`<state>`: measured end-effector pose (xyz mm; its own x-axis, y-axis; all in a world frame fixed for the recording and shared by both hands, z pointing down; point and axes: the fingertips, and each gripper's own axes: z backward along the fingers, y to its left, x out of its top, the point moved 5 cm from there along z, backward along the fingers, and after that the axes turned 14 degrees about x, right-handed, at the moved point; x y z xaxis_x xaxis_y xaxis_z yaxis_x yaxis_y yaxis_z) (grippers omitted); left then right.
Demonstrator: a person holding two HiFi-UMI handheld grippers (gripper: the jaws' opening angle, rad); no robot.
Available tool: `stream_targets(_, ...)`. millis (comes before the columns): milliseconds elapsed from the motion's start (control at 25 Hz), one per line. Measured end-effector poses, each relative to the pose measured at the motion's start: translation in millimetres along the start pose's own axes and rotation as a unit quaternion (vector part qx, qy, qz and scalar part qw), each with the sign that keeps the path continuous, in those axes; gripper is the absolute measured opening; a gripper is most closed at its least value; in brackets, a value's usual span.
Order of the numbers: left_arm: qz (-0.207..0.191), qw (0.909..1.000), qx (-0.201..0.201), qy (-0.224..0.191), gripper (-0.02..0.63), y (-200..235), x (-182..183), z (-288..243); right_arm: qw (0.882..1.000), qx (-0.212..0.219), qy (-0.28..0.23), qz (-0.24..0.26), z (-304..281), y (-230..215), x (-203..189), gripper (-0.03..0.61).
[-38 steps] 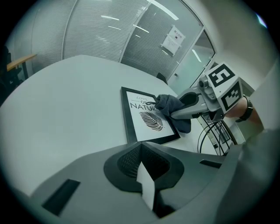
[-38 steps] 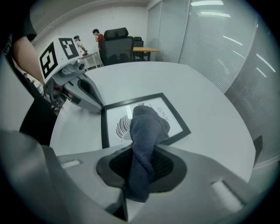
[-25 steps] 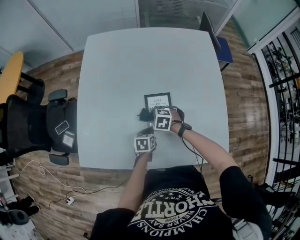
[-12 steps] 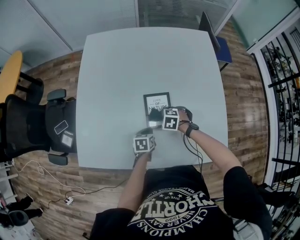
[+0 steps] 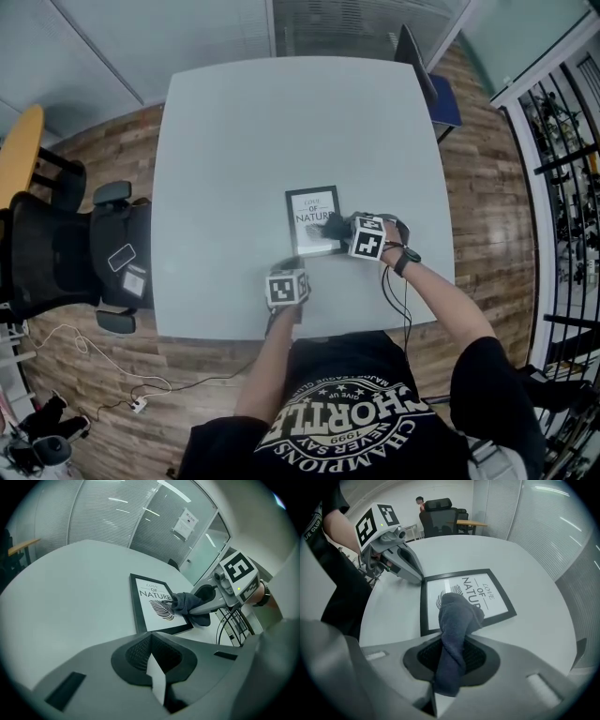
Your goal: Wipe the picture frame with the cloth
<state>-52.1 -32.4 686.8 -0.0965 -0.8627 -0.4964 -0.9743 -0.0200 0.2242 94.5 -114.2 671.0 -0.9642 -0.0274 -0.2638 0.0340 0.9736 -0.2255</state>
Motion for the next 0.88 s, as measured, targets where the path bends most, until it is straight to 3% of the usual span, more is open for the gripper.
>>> stream_targets(240, 0.0, 1.0, -0.002, -0.002, -0.005, -2.3, -0.4, 0.2, 1.0, -0.006, -0.013, -0.013, 2.4, -0.4, 4.7, 0.075)
stream_targets(400, 0.001, 1.0, 0.0, 0.0, -0.003, -1.2, -0.5, -0.4, 0.995, 0.021, -0.087, -0.035, 4.2, 2.3, 43.1, 0.075)
stream_targets(520, 0.002, 1.0, -0.002, 0.001, -0.005, -1.6, -1.3, -0.1, 0.993, 0.035, -0.11, -0.014, 0.7, 10.0, 78.9, 0.075)
stream_targets(720, 0.004, 0.9999, -0.012, 0.004, -0.003, -4.0, -6.4, -6.5, 0.994, 0.056, -0.084, 0.039, -20.8, 17.8, 114.4, 0.075)
stream_targets(880, 0.005, 0.9999, -0.012, 0.006, -0.004, -5.6, -6.0, -6.2, 0.994, 0.077, -0.068, 0.044, -37.9, 21.8, 110.1, 0.077)
